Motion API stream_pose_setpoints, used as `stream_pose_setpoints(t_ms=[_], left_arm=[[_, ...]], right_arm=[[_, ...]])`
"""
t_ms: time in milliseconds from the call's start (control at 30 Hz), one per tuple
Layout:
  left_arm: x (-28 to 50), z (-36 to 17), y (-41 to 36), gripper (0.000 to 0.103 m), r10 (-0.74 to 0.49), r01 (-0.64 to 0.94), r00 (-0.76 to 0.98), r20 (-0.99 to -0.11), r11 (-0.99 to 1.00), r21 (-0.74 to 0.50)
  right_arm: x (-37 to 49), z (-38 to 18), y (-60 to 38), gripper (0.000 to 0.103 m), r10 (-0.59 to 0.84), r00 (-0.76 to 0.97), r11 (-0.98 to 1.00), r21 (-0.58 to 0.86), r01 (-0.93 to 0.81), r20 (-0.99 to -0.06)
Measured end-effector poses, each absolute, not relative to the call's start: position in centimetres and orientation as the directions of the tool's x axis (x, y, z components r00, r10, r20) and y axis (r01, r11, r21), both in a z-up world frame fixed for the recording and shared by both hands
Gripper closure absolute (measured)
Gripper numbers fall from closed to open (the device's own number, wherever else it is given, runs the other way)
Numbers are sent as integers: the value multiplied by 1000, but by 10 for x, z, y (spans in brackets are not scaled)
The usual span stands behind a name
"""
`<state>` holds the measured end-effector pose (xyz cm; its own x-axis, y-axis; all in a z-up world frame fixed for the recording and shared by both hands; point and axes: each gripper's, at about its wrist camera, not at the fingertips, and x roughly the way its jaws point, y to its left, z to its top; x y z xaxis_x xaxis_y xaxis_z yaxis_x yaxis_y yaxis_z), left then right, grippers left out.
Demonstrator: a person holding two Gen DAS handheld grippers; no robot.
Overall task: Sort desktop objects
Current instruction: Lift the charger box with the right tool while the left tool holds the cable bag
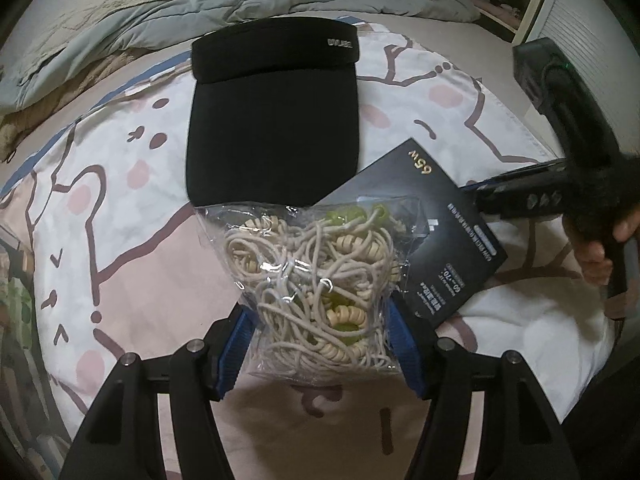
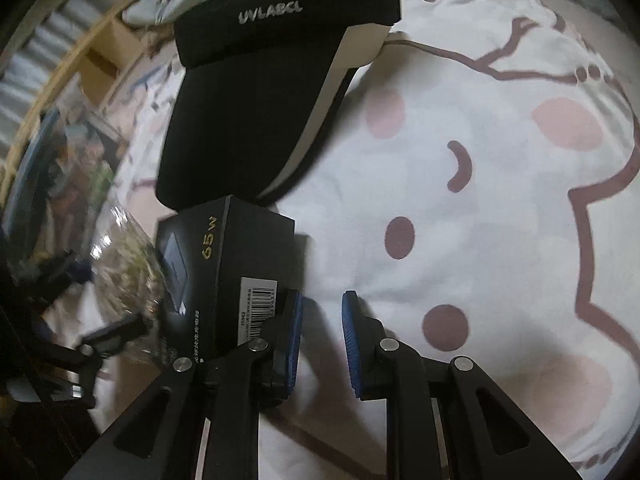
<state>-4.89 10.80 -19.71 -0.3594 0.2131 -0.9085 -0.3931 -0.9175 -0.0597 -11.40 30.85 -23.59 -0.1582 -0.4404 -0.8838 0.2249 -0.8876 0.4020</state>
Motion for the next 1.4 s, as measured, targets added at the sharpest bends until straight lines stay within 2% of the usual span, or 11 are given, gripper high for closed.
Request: stream_pose_setpoints(t_ms=[133,300,333,367,400,667,800,867,1033,1100,1400], left_arm=[[-49,-200,94,39,195,-368,-361,-912,-928,-53],[-54,-210,72,39,191,-288,-330,-925,-953,-94],[-55,-211,69,39,187,-276,-327,-926,-956,-95],[-55,-212,68,39,181,-273,-328,-927,-958,-90],[-55,-213,67,39,175,-274,-328,-928,-958,-84],[-58,-216,68,39,177,-282,-324,-929,-956,-84],[-54,-208,77,39,196,-319,-339,-920,-944,-84],[-51,-206,81,39,200,-333,-343,-918,-939,-80],[-49,-206,86,39,211,-342,-332,-919,-935,-91],[-48,-206,86,39,208,-347,-332,-920,-934,-86],[-49,-195,76,40,217,-320,-353,-910,-942,-100]], right_arm=[[-113,-242,318,82,-583,-130,-811,564,157,-802],[-112,-268,335,81,-788,-125,-602,797,-45,-603],[-110,-276,338,68,-815,-119,-559,824,-97,-567],[-109,-278,345,47,-820,-115,-549,827,-120,-561],[-110,-277,348,43,-817,-113,-553,824,-125,-565],[-111,-246,338,39,-853,-213,-472,879,-74,-476],[-116,-227,301,31,-846,-198,-509,861,19,-496],[-111,-221,293,24,-818,-183,-562,825,56,-545],[-110,-214,280,27,-698,-168,-716,687,125,-696],[-108,-222,280,52,-640,-142,-769,626,131,-755],[-105,-208,282,58,-610,-148,-792,598,121,-778]])
